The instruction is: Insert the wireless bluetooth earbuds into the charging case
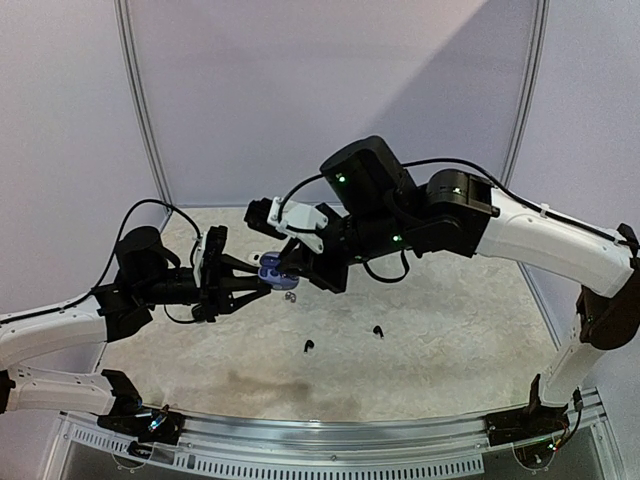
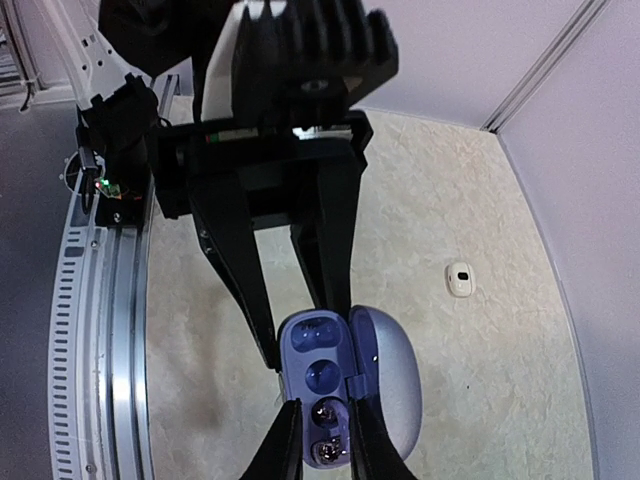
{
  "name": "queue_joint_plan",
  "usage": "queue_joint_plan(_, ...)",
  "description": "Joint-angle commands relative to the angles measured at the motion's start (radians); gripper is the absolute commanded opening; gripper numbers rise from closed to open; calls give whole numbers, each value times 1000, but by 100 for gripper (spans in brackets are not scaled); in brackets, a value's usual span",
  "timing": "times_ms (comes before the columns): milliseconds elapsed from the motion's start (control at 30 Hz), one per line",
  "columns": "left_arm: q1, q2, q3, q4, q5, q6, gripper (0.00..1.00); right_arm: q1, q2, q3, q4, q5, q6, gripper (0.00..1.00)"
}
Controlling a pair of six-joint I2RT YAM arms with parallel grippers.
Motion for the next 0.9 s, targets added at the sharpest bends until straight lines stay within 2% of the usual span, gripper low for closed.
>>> queue_joint_plan(0,7,4,18,-18,12,19,0,10,20,23,-70,74,-39,16)
queue_joint_plan(867,7,2,15,-19,13,41,0,9,80,55,-88,172,-30,22)
